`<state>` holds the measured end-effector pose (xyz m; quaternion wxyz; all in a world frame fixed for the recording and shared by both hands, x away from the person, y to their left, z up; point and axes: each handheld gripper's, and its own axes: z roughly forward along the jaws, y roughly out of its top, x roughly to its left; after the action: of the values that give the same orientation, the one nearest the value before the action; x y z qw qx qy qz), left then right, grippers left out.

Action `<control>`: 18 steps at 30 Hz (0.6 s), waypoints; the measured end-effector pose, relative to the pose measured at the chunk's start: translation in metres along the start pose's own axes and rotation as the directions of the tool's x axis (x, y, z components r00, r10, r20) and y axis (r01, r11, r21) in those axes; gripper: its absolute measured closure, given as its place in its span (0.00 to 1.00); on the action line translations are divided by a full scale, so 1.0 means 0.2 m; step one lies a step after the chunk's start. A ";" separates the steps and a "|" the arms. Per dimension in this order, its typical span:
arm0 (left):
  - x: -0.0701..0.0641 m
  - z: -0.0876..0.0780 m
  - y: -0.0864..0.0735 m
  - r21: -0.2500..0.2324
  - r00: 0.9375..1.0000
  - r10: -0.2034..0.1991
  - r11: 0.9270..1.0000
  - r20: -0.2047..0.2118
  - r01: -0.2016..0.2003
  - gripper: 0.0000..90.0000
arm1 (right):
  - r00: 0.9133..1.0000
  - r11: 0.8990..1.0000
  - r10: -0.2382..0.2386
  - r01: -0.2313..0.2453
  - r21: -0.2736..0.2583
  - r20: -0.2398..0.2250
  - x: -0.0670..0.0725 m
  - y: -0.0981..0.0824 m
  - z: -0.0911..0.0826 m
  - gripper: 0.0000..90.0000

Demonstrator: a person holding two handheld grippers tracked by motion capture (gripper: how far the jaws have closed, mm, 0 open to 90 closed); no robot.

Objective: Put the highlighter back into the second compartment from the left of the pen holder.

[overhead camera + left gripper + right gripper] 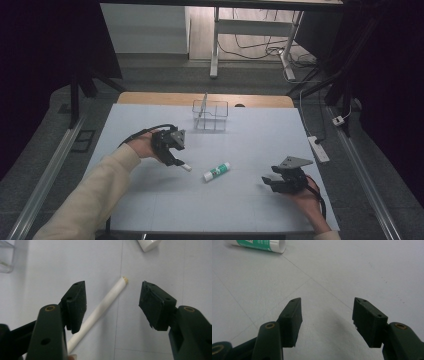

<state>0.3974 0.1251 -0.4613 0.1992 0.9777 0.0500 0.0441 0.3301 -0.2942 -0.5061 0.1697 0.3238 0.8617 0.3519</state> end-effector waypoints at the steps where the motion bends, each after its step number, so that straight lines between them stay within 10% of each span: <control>1: 0.00 0.01 0.00 0.005 1.000 0.004 1.000 0.005 -0.004 0.43 | 1.000 1.000 0.000 0.000 0.000 0.000 0.00 0.00 0.00 0.44; 18: 0.07 0.16 0.00 0.041 0.997 0.024 0.999 0.074 -0.027 0.43 | 1.000 1.000 0.001 -0.001 0.011 -0.006 0.00 -0.01 0.01 0.44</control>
<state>0.4139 0.1141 -0.4906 0.1799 0.9832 0.0311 0.0098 0.3308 -0.2939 -0.5088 0.1650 0.3242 0.8639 0.3485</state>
